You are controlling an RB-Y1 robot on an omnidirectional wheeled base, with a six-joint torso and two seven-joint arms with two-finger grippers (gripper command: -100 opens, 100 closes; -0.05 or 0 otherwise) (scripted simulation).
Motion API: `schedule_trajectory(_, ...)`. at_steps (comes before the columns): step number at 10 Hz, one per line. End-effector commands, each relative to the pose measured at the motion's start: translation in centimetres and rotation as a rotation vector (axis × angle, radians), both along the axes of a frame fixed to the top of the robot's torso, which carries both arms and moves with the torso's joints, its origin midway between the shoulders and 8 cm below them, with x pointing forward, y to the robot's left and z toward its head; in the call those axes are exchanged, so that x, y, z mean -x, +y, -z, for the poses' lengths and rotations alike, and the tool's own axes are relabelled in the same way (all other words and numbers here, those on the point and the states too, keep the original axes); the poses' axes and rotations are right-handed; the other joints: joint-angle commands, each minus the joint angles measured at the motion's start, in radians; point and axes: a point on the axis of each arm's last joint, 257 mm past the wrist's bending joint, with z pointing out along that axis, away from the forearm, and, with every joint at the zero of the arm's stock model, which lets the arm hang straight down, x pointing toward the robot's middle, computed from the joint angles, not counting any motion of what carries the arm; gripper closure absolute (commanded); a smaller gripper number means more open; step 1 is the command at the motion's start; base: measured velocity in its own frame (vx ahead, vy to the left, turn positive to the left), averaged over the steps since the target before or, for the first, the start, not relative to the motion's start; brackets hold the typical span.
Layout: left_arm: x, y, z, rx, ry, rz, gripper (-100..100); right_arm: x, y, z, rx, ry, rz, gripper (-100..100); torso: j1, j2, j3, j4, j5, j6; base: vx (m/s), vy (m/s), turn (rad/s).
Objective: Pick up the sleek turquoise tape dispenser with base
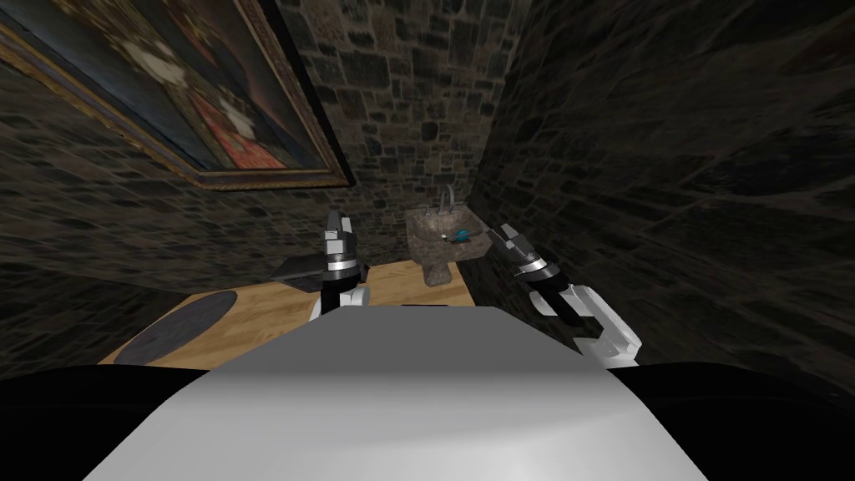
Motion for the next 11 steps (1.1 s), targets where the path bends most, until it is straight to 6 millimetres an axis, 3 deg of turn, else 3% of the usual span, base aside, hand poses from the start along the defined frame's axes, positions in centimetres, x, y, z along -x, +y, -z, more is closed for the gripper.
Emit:
schedule_trajectory(1, 0.0, 0.0, 0.0, 0.0, 0.0, 0.0, 0, -0.3, -0.3, 0.4, 0.049, 0.006, 0.002, -100, 0.0, 0.0, 0.0, 0.0, 0.0, 0.0, -0.033, 0.068, -0.019)
schedule_trajectory(11, 0.0, 0.0, 0.0, 0.0, 0.0, 0.0, 0, -2.2, -3.9, 4.4, 0.493, 0.065, 0.01, -100, 0.0, -0.003, -0.002, -0.001, 0.0, 0.0, -0.019, 0.067, 0.001)
